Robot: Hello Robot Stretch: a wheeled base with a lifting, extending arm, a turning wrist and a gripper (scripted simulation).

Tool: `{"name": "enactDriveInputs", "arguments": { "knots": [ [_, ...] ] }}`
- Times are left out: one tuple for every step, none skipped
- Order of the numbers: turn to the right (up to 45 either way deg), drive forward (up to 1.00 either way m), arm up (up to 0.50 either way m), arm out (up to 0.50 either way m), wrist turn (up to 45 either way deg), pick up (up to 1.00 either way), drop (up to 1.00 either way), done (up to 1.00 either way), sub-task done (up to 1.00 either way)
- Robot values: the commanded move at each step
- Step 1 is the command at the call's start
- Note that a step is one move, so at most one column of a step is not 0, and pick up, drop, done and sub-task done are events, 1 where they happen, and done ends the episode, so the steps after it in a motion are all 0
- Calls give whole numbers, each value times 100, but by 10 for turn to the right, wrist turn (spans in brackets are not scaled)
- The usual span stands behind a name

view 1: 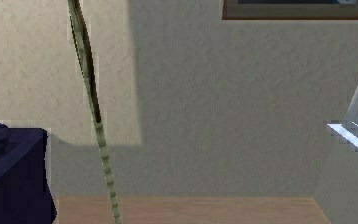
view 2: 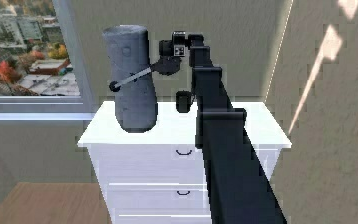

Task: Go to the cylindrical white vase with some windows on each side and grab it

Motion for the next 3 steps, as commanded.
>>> {"name": "enactDriveInputs", "arguments": {
  "knots": [
    [0, 0, 0, 0, -450, 0, 0, 0, 0],
    [0, 0, 0, 0, -270, 0, 0, 0, 0],
    [0, 0, 0, -48, 0, 0, 0, 0, 0]
  ]
}}
